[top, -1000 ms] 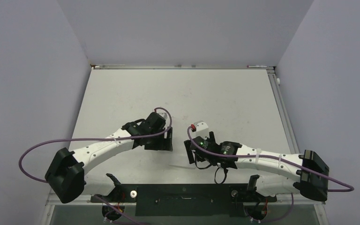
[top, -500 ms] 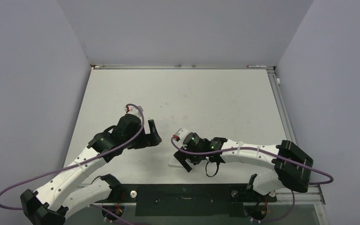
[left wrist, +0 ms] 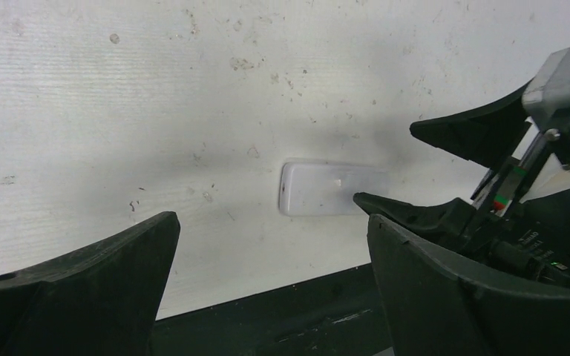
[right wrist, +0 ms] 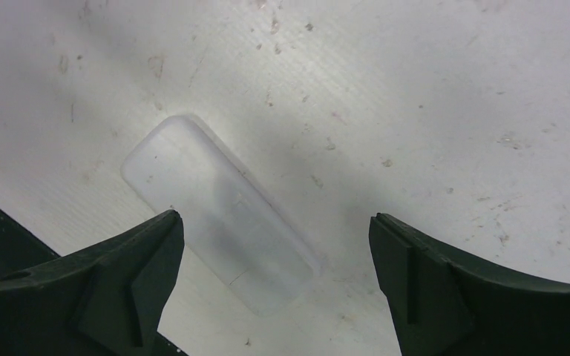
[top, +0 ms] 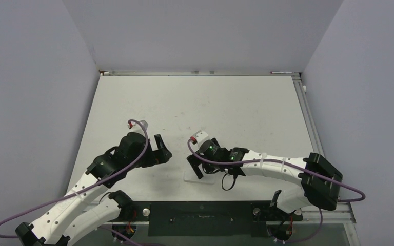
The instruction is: Load the batteries into the remote control
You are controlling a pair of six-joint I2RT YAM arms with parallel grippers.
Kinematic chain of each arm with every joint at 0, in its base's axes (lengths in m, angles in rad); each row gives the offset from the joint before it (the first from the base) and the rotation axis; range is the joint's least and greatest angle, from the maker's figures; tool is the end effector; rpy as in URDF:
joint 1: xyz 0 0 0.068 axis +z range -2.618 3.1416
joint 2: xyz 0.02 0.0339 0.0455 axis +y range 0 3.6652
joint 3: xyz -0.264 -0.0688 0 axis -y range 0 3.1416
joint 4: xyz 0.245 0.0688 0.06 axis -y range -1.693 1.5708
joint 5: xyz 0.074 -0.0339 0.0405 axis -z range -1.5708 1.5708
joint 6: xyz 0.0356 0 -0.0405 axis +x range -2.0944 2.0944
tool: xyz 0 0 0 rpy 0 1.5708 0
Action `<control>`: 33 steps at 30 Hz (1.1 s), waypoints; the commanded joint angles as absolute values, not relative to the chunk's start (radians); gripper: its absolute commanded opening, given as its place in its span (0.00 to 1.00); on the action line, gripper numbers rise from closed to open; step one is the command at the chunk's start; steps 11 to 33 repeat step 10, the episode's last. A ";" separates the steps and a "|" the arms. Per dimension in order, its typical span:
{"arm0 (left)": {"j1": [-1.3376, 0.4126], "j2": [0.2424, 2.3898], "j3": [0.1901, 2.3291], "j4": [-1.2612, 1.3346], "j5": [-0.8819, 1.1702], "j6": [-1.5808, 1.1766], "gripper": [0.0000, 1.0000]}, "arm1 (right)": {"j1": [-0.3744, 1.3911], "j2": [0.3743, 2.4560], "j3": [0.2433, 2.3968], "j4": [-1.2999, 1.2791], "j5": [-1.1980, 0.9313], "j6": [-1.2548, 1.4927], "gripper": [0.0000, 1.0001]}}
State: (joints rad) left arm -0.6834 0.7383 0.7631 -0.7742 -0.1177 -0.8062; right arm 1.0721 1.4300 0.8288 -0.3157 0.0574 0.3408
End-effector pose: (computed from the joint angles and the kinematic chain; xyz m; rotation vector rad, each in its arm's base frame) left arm 0.1176 -0.0904 0.2827 -0.2082 2.3861 -0.6030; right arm 0.1384 0.2498 0.1988 -0.8927 2.4013 0.5080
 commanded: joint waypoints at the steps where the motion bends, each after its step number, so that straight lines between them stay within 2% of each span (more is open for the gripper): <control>1: -0.676 0.698 0.792 -0.746 -0.159 -0.779 0.96 | 1.069 1.294 0.834 -0.286 0.237 0.451 0.96; 5: -0.676 0.665 0.803 -0.725 -0.191 -0.754 0.96 | 1.074 1.131 0.787 -0.291 0.353 0.498 0.96; 10: -0.675 0.651 0.820 -0.701 -0.207 -0.727 0.96 | 1.071 0.976 0.736 -0.284 0.396 0.533 0.96; 33: -0.675 0.651 0.820 -0.701 -0.207 -0.727 0.96 | 1.071 0.976 0.736 -0.284 0.396 0.533 0.96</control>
